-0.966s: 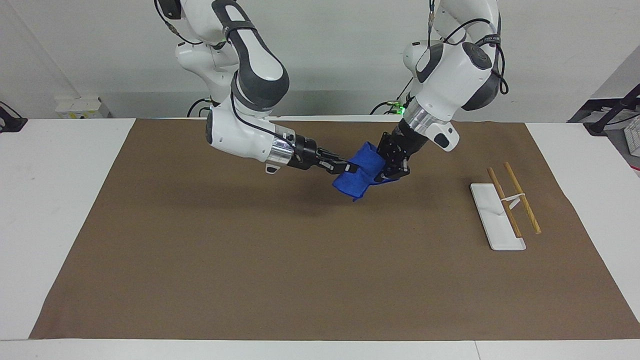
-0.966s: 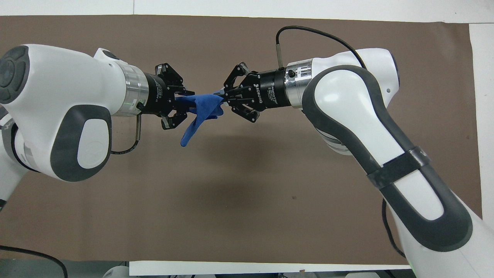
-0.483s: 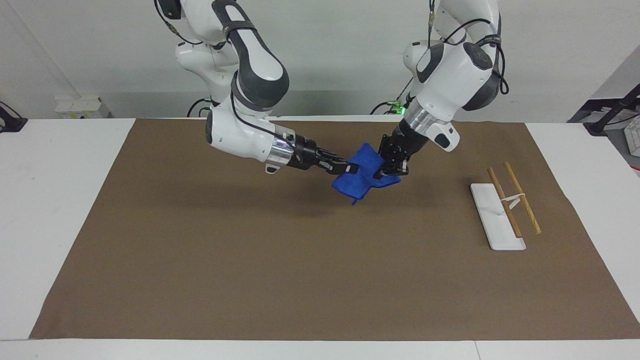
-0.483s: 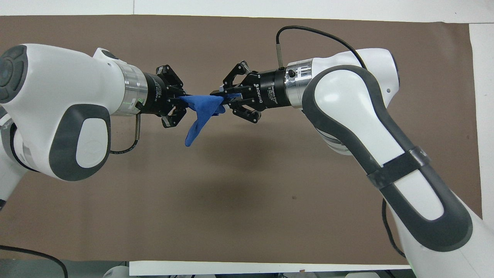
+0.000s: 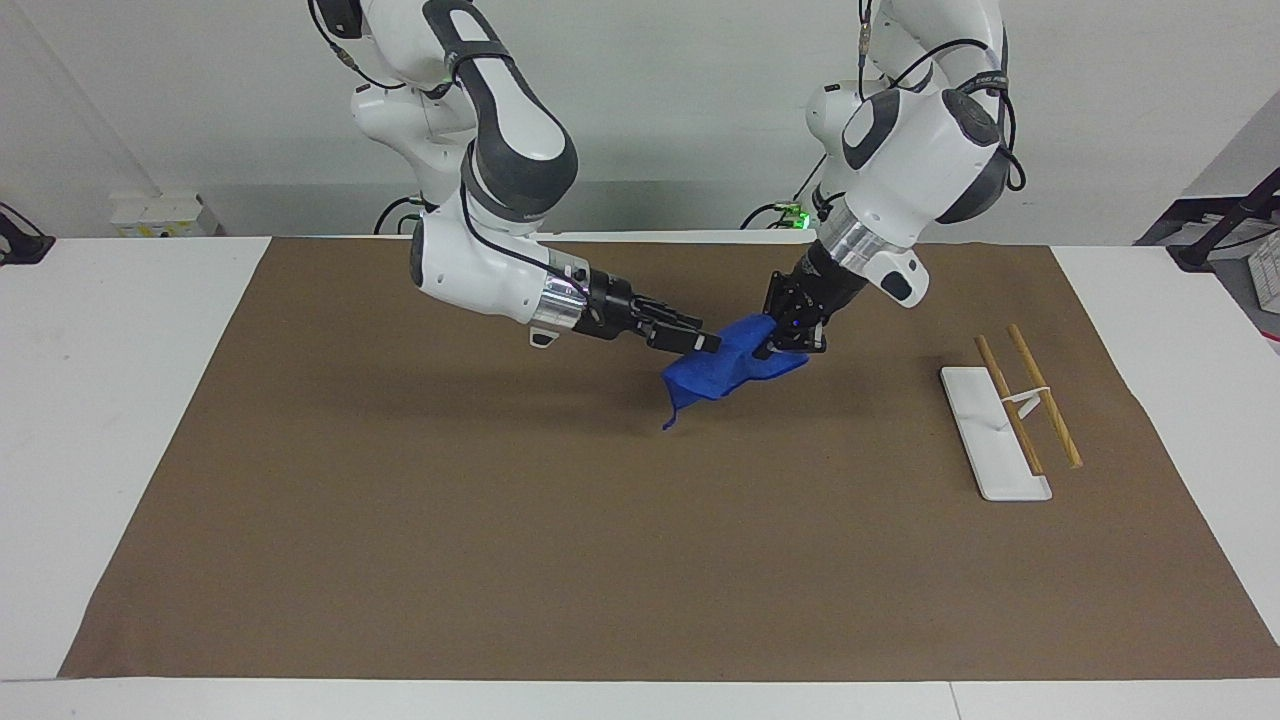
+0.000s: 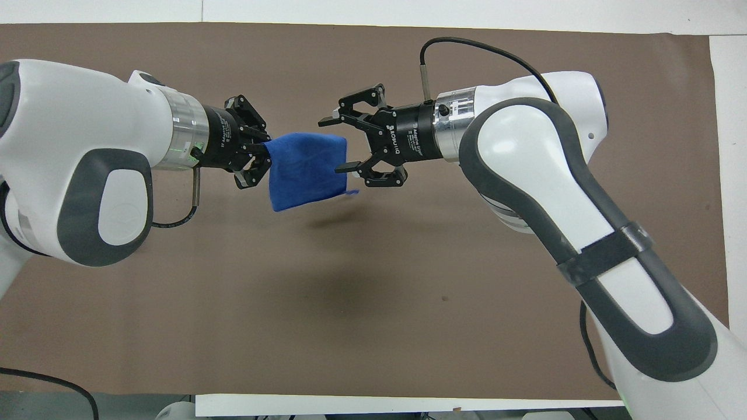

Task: Right arm passes towel to left arm to hang
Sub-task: 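Open the right gripper and withdraw it while the left gripper pulls back, then carry the towel with the left gripper over the white rack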

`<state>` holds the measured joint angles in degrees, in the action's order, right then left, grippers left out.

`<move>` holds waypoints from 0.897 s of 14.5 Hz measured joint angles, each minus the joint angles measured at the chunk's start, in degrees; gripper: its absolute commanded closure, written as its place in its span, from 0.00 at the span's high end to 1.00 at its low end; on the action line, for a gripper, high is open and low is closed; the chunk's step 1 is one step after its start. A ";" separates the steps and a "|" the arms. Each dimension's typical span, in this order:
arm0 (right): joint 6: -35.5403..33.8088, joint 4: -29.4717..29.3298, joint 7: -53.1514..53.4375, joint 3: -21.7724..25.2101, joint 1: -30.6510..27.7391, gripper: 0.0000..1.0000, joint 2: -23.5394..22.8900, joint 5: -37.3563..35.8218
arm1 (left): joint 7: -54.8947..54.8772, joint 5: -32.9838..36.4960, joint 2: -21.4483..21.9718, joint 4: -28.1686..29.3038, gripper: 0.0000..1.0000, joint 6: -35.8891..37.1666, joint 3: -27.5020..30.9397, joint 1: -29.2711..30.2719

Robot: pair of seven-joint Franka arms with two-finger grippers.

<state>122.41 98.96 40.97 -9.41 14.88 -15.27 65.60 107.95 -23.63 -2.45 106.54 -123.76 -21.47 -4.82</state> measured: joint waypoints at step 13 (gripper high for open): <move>-17.53 -5.33 -35.66 1.01 -23.12 0.99 7.16 -65.01 | -9.85 0.02 0.29 3.01 0.00 10.88 17.98 1.68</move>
<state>104.88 93.63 5.31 -8.40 -8.24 -8.11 0.59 98.10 -23.60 -2.16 109.54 -112.88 -3.50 -3.14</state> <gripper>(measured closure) 0.004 0.974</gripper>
